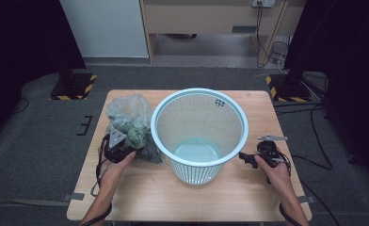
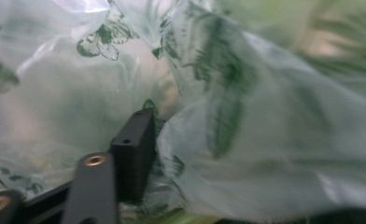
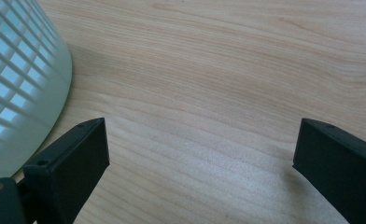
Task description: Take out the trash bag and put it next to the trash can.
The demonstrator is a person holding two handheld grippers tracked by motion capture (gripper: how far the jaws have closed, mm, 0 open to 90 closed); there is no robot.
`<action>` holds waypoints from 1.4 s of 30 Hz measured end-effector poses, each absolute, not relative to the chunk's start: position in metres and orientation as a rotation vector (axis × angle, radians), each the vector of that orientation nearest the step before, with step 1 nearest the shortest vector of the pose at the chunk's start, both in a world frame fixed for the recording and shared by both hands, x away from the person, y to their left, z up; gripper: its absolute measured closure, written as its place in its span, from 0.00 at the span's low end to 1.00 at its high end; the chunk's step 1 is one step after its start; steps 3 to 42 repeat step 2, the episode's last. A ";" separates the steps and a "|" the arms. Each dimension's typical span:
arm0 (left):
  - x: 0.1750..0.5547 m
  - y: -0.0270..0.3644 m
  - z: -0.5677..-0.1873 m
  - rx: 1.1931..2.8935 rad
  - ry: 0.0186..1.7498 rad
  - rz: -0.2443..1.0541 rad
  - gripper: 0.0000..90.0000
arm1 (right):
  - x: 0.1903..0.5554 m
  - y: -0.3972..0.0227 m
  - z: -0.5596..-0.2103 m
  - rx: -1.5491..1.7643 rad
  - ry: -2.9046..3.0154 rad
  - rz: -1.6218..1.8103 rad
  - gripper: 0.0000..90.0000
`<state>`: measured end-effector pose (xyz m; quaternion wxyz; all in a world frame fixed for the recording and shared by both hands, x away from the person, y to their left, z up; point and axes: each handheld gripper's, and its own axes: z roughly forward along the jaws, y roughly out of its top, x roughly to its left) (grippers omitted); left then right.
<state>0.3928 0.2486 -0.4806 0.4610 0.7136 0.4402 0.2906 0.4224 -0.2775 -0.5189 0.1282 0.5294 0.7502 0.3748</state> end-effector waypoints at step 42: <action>0.392 0.250 -0.483 1.759 1.086 0.705 0.36 | 0.420 -0.277 -0.519 1.550 2.169 1.102 0.04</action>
